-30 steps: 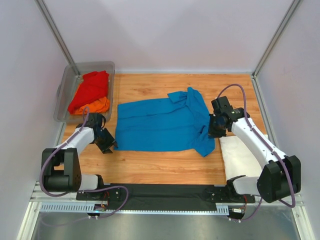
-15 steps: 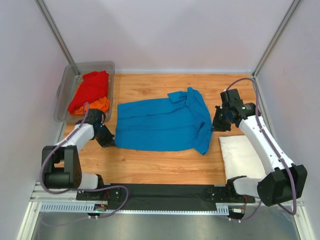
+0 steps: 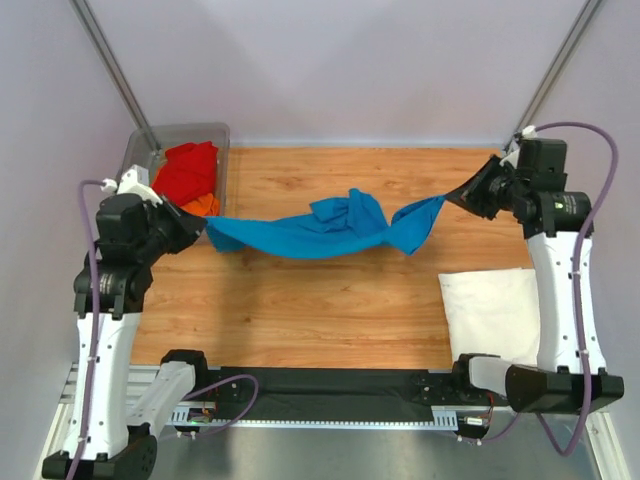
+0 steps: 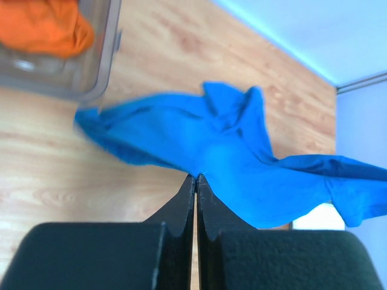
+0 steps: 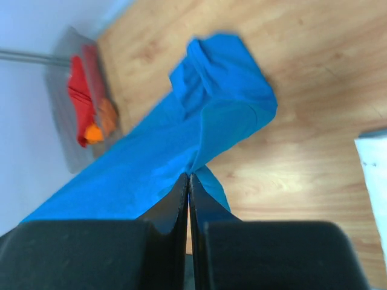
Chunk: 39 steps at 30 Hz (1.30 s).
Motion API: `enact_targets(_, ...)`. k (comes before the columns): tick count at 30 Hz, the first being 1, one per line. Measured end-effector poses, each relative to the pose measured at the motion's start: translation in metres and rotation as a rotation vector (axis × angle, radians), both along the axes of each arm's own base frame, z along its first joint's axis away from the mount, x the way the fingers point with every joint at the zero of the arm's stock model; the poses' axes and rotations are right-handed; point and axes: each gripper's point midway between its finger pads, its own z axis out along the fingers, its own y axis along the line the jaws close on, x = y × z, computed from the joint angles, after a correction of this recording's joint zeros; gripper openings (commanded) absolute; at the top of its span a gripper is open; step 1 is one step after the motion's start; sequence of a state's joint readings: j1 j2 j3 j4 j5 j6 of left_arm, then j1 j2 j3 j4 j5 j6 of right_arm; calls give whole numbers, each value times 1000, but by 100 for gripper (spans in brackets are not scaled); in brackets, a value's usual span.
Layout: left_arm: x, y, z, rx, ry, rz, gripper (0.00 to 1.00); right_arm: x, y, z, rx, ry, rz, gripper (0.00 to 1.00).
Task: Fold and stack the t-shirts
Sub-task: Flatten the tshirt out
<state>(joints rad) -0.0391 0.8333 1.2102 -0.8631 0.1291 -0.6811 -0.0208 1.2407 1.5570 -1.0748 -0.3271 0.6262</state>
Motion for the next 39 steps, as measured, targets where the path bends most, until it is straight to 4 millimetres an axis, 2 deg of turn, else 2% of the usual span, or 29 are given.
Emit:
enact_targets(3, -4, 2, 40, 46, -108, -24, 0, -4, -9, 43, 27, -128, -46, 0)
enact_targets(9, -20, 5, 114, 137, -304, -60, 0, -34, -15, 127, 46, -374, -96, 0)
enact_targets(14, -56, 2, 193, 163, -518, -84, 0, -79, -19, 195, 33, -593, -145, 0)
enact_targets(16, -81, 1, 224, 161, -623, -95, 0, -104, -20, 216, 26, -678, -162, 0)
enact_targets(19, -116, 2, 247, 158, -732, -98, 0, -150, -20, 243, 11, -811, -186, 0)
enact_targets(22, -144, 8, 252, 155, -789, -88, 0, -195, -20, 266, -5, -942, -211, 0)
enact_targets(24, -152, 12, 253, 158, -802, -78, 0, -221, -22, 280, -9, -1023, -232, 0)
enact_targets(26, -153, 15, 255, 166, -804, -74, 0, -234, -22, 293, -8, -1087, -239, 0)
enact_targets(29, -143, 20, 259, 194, -788, -58, 0, -231, -22, 306, -6, -1134, -239, 0)
enact_targets(32, -123, 21, 258, 220, -755, -45, 0, -203, -25, 308, -4, -1109, -239, 0)
enact_targets(39, -55, 11, 236, 279, -618, -51, 0, -97, -37, 287, -4, -951, -248, 0)
